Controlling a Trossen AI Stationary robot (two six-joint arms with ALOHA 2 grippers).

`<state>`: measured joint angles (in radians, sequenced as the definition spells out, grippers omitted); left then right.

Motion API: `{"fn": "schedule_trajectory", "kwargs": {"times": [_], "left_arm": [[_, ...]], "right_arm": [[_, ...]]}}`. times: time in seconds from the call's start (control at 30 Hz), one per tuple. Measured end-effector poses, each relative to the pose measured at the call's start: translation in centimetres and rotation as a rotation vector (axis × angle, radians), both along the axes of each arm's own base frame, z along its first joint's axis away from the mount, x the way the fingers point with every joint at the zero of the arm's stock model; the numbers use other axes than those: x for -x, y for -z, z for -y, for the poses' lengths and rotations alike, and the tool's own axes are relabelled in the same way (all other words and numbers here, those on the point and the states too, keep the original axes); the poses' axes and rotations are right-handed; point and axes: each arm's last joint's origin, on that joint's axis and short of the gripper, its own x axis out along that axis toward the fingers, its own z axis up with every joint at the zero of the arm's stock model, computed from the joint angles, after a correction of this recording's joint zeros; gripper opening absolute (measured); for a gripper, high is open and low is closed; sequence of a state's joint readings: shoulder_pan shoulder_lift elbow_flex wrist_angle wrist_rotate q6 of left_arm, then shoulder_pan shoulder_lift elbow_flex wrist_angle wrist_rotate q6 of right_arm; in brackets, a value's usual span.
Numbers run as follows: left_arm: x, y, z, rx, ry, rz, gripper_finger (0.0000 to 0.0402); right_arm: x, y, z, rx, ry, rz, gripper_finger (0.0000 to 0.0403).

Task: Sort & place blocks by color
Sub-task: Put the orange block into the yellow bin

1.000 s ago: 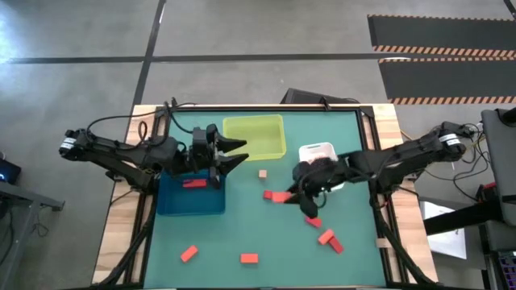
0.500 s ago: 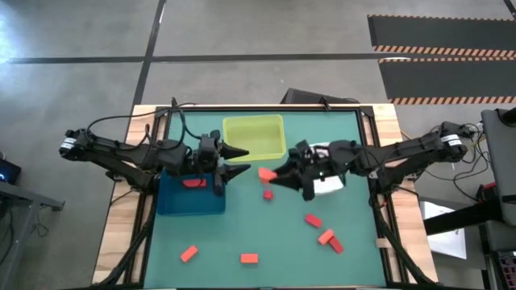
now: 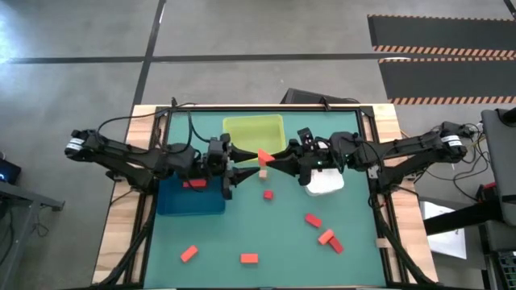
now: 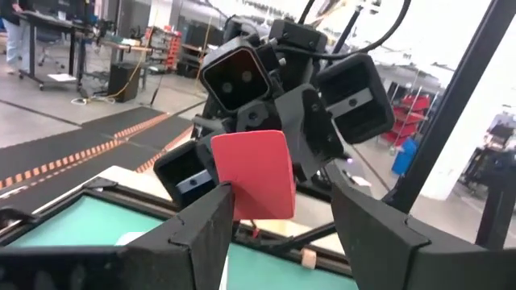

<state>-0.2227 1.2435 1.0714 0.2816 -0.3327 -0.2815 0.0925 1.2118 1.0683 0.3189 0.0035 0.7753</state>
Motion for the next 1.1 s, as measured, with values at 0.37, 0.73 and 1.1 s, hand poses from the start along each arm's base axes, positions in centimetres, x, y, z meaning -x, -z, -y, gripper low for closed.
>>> {"fn": "schedule_trajectory", "kwargs": {"times": [0.37,0.73,1.1], "left_arm": [[-1.1,0.3,0.1,0.021,-0.061,0.055,0.0193],[-1.5,0.6,-0.1,0.019,-0.076,0.040,0.0193],[-1.8,1.0,0.2,0.011,-0.029,0.032,0.0192]], "right_arm": [[0.0,0.0,-0.1,0.015,-0.024,-0.003,0.0128],[0.0,0.1,-0.1,0.030,-0.038,-0.003,0.0128],[-0.5,0.6,-0.3,0.023,-0.073,-0.024,0.0128]]}}
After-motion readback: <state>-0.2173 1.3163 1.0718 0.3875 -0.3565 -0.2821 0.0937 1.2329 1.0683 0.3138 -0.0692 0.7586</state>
